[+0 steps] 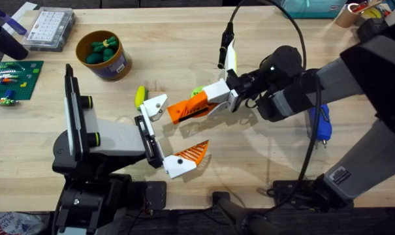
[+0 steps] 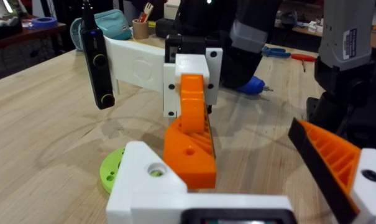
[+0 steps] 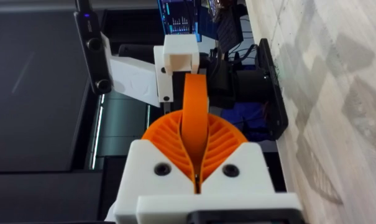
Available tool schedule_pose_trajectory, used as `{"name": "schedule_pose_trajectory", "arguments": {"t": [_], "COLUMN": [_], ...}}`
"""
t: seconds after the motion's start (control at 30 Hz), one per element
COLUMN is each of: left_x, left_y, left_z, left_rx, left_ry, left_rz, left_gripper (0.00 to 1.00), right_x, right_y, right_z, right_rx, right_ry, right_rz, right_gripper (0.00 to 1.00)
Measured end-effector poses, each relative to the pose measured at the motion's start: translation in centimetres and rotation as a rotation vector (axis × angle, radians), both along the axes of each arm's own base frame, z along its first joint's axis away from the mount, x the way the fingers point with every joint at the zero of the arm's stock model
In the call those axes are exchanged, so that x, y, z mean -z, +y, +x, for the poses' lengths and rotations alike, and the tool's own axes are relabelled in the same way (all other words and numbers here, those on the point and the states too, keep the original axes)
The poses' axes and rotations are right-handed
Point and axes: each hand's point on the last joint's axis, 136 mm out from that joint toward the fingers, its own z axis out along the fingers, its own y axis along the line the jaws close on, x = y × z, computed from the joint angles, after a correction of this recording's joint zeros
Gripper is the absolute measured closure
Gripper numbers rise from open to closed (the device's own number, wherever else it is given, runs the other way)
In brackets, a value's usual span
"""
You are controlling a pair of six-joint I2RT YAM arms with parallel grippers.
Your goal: Pick up the gripper from the table and insert it into the empty holder that is missing its gripper. Then pick up a screw, insert it into the mounting hole, and use the screwdriver to tighten it. Finally, clean up the table by picking up the vegetable and placing it into the bucket.
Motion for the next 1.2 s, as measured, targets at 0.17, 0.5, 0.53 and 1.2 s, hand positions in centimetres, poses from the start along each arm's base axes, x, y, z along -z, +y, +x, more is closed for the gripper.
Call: {"name": "schedule_pose_trajectory", "arguments": {"t": [0.17,0.5,0.53,1.2], "left_x": [0.0,0.0,0.0,0.0], "left_y": [0.0,0.0,0.0,0.0], "left_z": [-0.1,0.0,0.0,0.0], "left_rx": [0.004,0.004,0.004,0.004], "left_ry": [0.005,0.004,0.004,0.005], "left_rz": [0.0,0.0,0.0,0.0], "left_gripper": [0.013,0.013,0.013,0.013], "right_x": [0.5,0.4,0.4,-1.4], "right_y": [0.1,0.2,0.2,0.1], "right_z": [0.3,0.5,0.5,0.3], "right_rx": [0.015,0.027,0.027,0.035], "right_ry": [0.043,0.036,0.036,-0.046], "right_rz": [-0.019,-0.013,-0.012,0.028], "right_gripper": [0.983,0.983,0.983,0.983]}}
